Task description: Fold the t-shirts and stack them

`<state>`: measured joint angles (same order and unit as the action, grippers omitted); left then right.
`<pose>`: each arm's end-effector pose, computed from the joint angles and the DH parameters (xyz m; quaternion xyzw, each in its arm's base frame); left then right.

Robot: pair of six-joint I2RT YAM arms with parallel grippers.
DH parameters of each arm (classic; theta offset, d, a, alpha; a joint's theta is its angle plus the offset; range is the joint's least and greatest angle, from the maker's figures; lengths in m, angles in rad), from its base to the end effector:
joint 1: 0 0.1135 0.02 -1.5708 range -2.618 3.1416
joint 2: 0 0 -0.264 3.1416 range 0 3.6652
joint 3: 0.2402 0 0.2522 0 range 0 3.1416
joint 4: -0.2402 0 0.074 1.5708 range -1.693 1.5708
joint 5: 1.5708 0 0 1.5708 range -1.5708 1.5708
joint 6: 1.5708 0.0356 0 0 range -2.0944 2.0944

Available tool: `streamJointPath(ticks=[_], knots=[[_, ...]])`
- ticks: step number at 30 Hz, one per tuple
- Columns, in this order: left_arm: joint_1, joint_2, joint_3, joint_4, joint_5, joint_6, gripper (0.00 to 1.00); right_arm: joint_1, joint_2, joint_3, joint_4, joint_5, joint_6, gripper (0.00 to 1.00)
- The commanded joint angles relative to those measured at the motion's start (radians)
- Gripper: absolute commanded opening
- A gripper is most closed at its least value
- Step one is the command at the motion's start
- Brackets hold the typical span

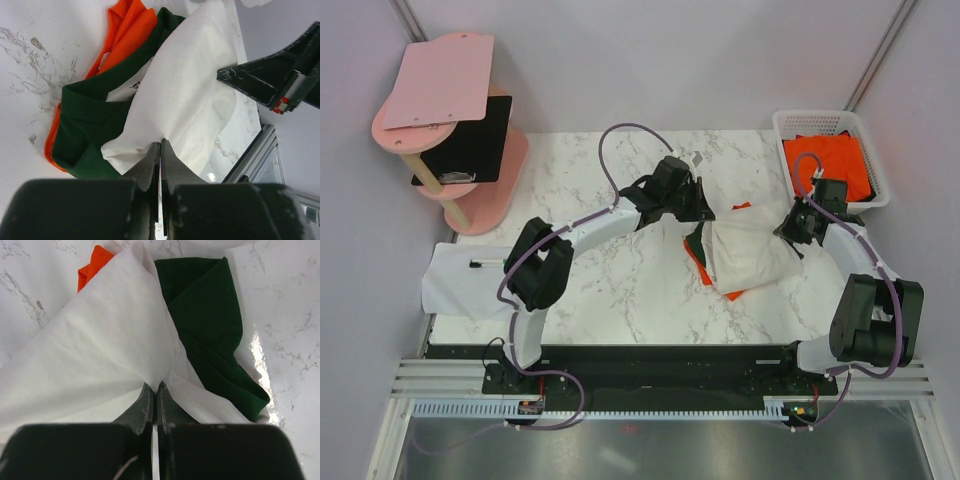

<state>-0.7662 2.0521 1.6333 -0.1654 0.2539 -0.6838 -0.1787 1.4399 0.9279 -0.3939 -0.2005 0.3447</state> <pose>0.3403 -0.3399 0.2429 0.0959 0.8705 -0.3950 0.2776 0.2922 -0.0456 0.2218 0.2118 0.9169 0.1212 0.3158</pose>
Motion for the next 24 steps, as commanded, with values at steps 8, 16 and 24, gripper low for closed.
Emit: streamJointPath(ticks=[8, 16, 24], knots=[[-0.005, -0.199, -0.181, 0.035, -0.126, 0.041, 0.02, 0.066, 0.114, 0.078, 0.075, 0.022, -0.021, 0.04], [-0.004, -0.156, -0.190, 0.001, -0.150, 0.035, 0.02, 0.173, 0.206, 0.195, 0.046, 0.222, -0.061, 0.36], [-0.004, -0.222, -0.187, -0.175, -0.338, 0.066, 0.85, 0.300, 0.018, 0.178, 0.023, 0.409, -0.102, 0.98]])
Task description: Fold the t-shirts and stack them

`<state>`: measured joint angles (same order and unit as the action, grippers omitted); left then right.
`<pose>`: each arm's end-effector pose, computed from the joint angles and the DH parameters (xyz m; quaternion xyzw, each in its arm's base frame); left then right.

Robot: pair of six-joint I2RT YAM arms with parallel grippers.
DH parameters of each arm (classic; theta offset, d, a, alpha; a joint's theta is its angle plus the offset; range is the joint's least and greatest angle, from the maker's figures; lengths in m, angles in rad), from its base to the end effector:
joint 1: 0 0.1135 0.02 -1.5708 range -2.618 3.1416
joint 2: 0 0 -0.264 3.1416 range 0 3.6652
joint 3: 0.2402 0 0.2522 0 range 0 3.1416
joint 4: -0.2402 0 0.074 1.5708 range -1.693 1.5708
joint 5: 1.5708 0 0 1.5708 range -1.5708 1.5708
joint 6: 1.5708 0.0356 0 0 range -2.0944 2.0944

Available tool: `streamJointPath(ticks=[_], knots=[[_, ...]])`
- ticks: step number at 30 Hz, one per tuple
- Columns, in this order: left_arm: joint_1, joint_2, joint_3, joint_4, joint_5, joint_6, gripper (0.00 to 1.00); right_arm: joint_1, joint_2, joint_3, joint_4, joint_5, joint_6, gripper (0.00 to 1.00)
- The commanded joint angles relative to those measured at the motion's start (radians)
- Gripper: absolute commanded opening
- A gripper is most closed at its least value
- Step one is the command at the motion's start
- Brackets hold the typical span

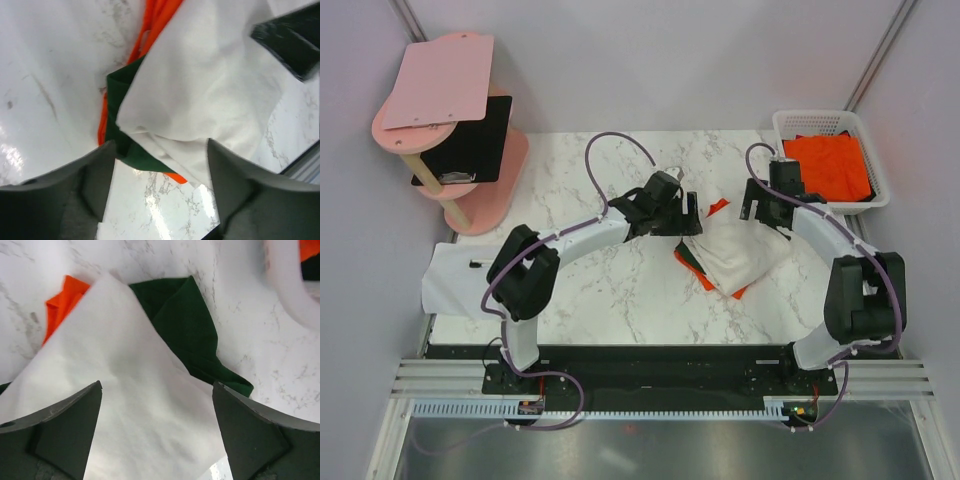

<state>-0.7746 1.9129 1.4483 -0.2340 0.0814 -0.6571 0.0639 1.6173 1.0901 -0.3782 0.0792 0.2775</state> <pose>0.3112 -0.3086 0.2357 0.0703 0.9031 -0.3048 0.2943 0.3412 0.0190 0.2197 0.1135 0.9377 0.0186 0.3280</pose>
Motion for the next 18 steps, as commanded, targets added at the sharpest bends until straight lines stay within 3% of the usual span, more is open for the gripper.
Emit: streamJointPath(ticks=[1, 2, 6, 8, 9, 10, 11, 18], knots=[[0.005, -0.109, -0.014, -0.119, -0.192, 0.057, 0.92, 0.082, -0.184, 0.017, 0.004, 0.126, -0.043, 0.98], [0.006, -0.132, -0.022, -0.157, -0.221, 0.063, 0.99, 0.089, -0.222, 0.017, 0.001, 0.111, -0.047, 0.98], [0.055, -0.265, -0.045, -0.283, -0.287, 0.090, 1.00, 0.117, -0.229, 0.045, -0.021, -0.030, -0.041, 0.98], [0.095, -0.310, -0.083, -0.333, -0.261, 0.083, 1.00, 0.145, -0.202, 0.044, -0.007, -0.076, -0.037, 0.89], [0.141, -0.349, -0.098, -0.346, -0.229, 0.079, 1.00, 0.155, -0.191, 0.034, 0.005, -0.155, -0.040, 0.67], [0.165, -0.366, -0.115, -0.358, -0.212, 0.077, 1.00, 0.172, -0.175, 0.036, 0.028, -0.186, -0.043, 0.39], [0.187, -0.379, -0.143, -0.388, -0.203, 0.077, 1.00, 0.184, -0.136, 0.037, 0.032, -0.202, -0.037, 0.00], [0.313, -0.431, -0.241, -0.470, -0.210, 0.102, 1.00, 0.349, 0.010, 0.149, -0.051, -0.246, -0.083, 0.00]])
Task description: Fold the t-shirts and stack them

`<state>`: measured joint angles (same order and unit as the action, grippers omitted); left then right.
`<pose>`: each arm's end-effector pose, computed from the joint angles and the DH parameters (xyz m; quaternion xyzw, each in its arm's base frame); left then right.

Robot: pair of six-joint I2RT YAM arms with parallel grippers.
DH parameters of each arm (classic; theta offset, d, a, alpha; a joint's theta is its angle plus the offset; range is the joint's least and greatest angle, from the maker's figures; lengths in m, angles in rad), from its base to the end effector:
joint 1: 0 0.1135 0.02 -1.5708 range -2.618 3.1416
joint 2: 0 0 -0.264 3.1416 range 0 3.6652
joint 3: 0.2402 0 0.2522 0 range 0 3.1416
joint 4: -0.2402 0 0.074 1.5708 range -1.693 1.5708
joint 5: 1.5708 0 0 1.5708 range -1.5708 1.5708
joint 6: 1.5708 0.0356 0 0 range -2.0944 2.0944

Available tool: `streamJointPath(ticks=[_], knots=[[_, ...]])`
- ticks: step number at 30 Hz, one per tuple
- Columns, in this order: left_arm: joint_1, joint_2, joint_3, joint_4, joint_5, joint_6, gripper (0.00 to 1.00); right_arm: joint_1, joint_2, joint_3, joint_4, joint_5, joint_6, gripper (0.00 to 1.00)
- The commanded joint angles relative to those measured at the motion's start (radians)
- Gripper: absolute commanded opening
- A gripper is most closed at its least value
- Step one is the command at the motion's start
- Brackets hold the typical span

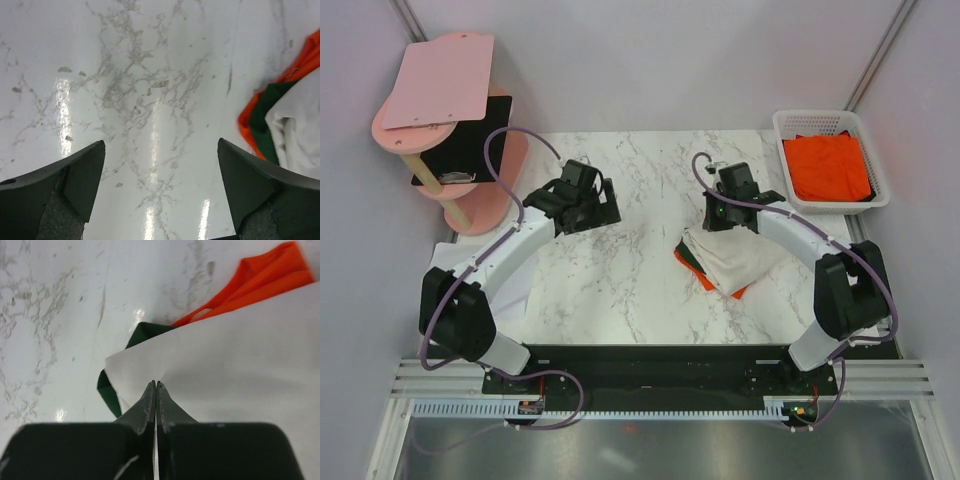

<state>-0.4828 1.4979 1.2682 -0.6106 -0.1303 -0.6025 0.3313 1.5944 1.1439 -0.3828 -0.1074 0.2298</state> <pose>0.2908 -0.1472 0.2980 -0.0790 0.9290 -0.1320 0.3366 0.3264 0.1163 0.2438 -0.0666 0.9293 0.1478 0.3320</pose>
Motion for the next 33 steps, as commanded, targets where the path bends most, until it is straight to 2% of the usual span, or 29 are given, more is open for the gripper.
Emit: streamJointPath(ticks=[1, 6, 13, 19, 25, 33], knots=[[0.024, -0.021, -0.070, -0.092, 0.000, 0.047, 1.00, 0.115, 0.041, 0.102, -0.066, -0.046, -0.035, 0.00], [0.035, -0.008, -0.110, -0.092, 0.011, 0.043, 1.00, 0.198, 0.050, 0.103, -0.084, -0.026, -0.033, 0.00], [0.035, 0.007, -0.125, -0.090, 0.014, 0.035, 1.00, 0.227, 0.168, 0.103, -0.099, 0.032, -0.038, 0.00], [0.035, -0.005, -0.142, -0.092, 0.008, 0.035, 1.00, 0.227, 0.298, 0.163, -0.110, 0.198, -0.032, 0.00], [0.035, -0.019, -0.162, -0.089, 0.003, 0.035, 1.00, 0.224, 0.346, 0.220, -0.116, 0.377, 0.017, 0.00], [0.035, -0.013, -0.187, -0.075, 0.017, 0.030, 1.00, 0.163, 0.417, 0.229, -0.159, 0.494, 0.072, 0.00]])
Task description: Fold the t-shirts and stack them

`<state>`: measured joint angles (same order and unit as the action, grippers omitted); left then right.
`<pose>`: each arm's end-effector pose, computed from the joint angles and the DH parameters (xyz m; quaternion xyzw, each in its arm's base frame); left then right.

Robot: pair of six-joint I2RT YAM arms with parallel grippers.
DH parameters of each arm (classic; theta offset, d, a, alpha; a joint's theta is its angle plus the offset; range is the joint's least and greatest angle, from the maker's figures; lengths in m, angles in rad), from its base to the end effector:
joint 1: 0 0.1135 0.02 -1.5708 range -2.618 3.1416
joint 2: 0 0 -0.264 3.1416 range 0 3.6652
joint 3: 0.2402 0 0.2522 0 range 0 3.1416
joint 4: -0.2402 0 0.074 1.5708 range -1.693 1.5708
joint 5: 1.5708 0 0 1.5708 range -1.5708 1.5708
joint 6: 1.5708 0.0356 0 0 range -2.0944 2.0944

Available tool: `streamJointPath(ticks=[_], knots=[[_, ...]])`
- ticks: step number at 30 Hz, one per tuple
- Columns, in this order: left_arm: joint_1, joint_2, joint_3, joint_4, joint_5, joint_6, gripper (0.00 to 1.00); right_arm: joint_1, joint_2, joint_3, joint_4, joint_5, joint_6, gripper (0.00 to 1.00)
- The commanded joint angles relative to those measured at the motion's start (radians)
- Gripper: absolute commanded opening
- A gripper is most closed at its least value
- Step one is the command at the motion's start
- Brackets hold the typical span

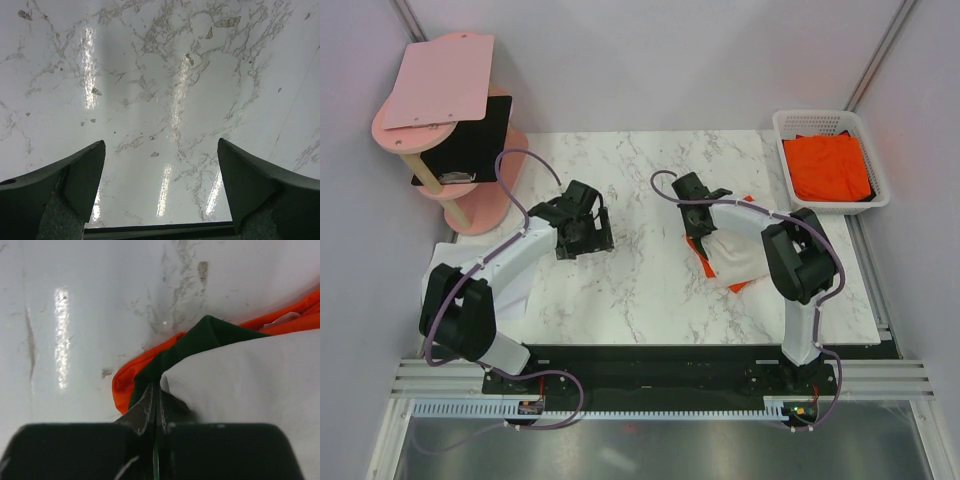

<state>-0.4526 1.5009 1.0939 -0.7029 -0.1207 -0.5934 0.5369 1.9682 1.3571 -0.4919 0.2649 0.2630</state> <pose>0.2707 -0.1269 0.2371 -0.0821 0.9684 -0.0630 0.2268 0.3537 0.1997 0.1688 -0.1013 0.9594 -0.0289 0.2616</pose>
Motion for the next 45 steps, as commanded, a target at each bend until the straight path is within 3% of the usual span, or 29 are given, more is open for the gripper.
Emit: streamJointPath(ticks=[1, 22, 36, 43, 45], knots=[[0.005, -0.018, -0.018, 0.023, 0.010, 0.021, 1.00, -0.051, 0.046, 0.010, -0.053, 0.128, 0.045, 0.00], [0.000, -0.002, -0.042, 0.059, 0.056, 0.007, 1.00, -0.261, -0.063, -0.205, -0.102, 0.246, 0.134, 0.00], [-0.005, -0.013, -0.048, 0.062, 0.059, 0.015, 1.00, -0.400, -0.109, -0.251, -0.157, 0.402, 0.154, 0.00], [-0.005, -0.034, -0.042, 0.068, 0.055, 0.046, 1.00, -0.400, -0.251, -0.236, -0.136, 0.292, 0.093, 0.00], [-0.005, -0.047, -0.043, 0.072, 0.040, 0.066, 1.00, -0.391, -0.304, -0.242, -0.113, 0.254, 0.056, 0.08]])
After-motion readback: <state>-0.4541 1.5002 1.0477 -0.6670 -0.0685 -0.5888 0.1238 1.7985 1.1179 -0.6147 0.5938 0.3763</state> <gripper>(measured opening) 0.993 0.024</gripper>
